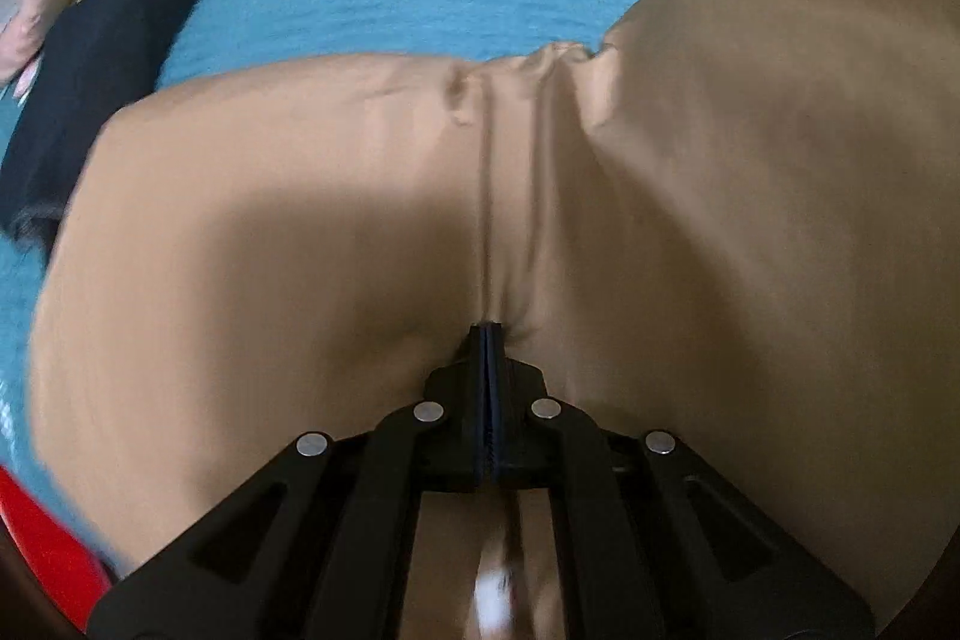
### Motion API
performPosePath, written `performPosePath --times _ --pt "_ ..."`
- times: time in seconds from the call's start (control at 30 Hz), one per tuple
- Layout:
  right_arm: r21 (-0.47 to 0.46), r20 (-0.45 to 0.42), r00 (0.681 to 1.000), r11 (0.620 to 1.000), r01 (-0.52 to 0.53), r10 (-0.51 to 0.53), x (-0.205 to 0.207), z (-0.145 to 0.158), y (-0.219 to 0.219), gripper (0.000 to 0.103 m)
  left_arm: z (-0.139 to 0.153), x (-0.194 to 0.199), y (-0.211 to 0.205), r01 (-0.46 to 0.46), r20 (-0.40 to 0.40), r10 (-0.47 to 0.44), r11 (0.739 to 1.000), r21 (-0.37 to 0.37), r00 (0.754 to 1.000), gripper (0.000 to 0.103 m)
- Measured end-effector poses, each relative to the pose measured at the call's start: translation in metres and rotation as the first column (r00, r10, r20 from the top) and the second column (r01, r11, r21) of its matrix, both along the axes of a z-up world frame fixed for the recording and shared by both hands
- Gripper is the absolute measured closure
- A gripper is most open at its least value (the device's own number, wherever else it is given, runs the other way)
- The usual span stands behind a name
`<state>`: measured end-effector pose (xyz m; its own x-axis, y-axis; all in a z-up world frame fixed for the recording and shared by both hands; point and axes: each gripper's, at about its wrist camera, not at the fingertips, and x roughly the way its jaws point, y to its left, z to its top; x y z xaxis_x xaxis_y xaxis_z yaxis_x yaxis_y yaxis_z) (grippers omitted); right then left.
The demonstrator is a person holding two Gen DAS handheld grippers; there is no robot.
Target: Fold large clothes
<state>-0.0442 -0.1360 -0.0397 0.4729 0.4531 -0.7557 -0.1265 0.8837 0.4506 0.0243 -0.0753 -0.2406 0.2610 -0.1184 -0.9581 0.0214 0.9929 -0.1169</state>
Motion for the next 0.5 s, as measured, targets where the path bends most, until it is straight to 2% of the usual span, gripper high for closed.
performPosePath --times 0.03,0.07,0.1,0.13,0.17,0.2,0.3,0.37,0.5 --pt "-0.002 0.005 1.000 1.000 -0.019 0.019 0.002 0.004 0.007 0.079 0.011 -0.004 0.008 -0.006 -0.010 0.005 0.999 -0.041 1.000 0.100" --pt "0.001 0.007 0.999 0.999 -0.041 0.041 0.004 0.004 0.010 0.079 0.025 -0.011 0.016 -0.008 0.018 0.009 0.999 -0.054 1.000 0.100" --pt "0.005 0.008 0.998 0.998 -0.070 0.070 0.006 0.006 0.019 0.079 0.037 -0.017 0.024 -0.012 0.057 0.014 0.999 -0.030 0.998 0.092" --pt "0.002 0.008 0.995 0.995 -0.104 0.104 0.008 0.006 0.029 0.079 0.052 -0.023 0.036 -0.032 0.102 0.030 0.999 0.025 0.994 0.086" --pt "-0.005 0.007 0.992 0.992 -0.125 0.125 0.010 0.006 0.037 0.079 0.060 -0.027 0.047 -0.049 0.113 0.045 0.998 0.034 0.993 0.074" --pt "-0.022 0.004 0.987 0.986 -0.163 0.163 0.014 0.004 0.053 0.079 0.067 -0.031 0.063 -0.072 0.114 0.070 0.997 0.013 0.991 0.070" --pt "-0.041 -0.027 0.970 0.970 -0.241 0.240 0.027 -0.008 0.091 0.079 0.074 -0.043 0.101 -0.150 0.102 0.148 0.989 0.008 0.984 0.070" --pt "-0.066 -0.051 0.959 0.957 -0.283 0.280 0.034 -0.019 0.116 0.078 0.076 -0.056 0.127 -0.217 0.111 0.208 0.973 0.076 0.972 0.070" --pt "-0.077 -0.113 0.920 0.920 -0.385 0.375 0.046 -0.047 0.166 0.078 0.068 -0.079 0.180 -0.350 0.067 0.346 0.934 0.069 0.936 0.070"
